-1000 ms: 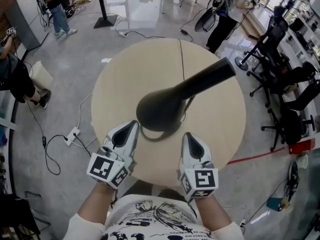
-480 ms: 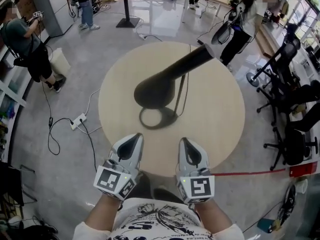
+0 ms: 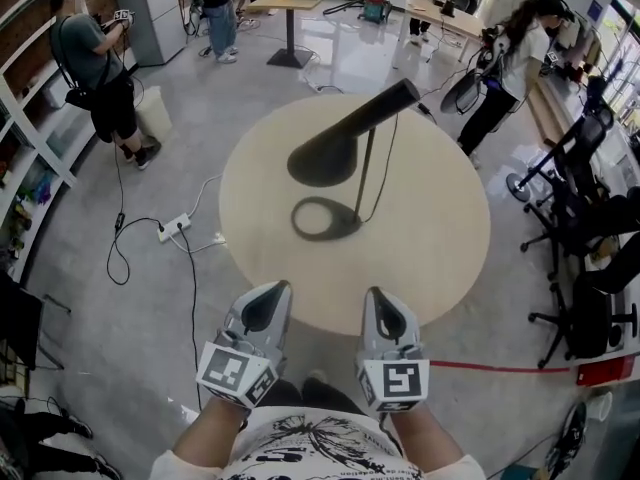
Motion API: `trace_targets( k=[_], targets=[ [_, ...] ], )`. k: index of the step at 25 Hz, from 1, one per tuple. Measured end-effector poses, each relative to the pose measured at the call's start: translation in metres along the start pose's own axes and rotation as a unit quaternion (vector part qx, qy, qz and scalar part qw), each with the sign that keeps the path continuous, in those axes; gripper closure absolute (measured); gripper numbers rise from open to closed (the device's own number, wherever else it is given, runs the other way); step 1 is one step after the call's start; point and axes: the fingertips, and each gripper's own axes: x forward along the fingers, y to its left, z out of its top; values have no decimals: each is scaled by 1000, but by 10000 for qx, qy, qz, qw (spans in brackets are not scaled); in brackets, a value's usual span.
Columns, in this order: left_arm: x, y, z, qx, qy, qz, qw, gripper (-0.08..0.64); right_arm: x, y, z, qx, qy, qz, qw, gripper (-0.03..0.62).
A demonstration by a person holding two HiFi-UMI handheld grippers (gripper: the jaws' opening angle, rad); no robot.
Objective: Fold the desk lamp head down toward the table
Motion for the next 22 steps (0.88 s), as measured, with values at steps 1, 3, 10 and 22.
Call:
trace_targets(
  k=[1,3,10,22],
  targets=[
    [-7,0,0,-21,-38,24,10000,554,-5,4,-2,9,2,21,10000,583],
    [-23,-2,0,-80,-88,19,9999,554,-18,14,-1,22,-45,44,10000,584],
    [-101,-32,-9,98,-145,-160,9997,554,-79,59,-2,-100,-309,-3,9995,584],
    [-229,-77,-23,-10,-148,-301,9994,554,-196,129,-2,84,-579,52,9983,584]
  ],
)
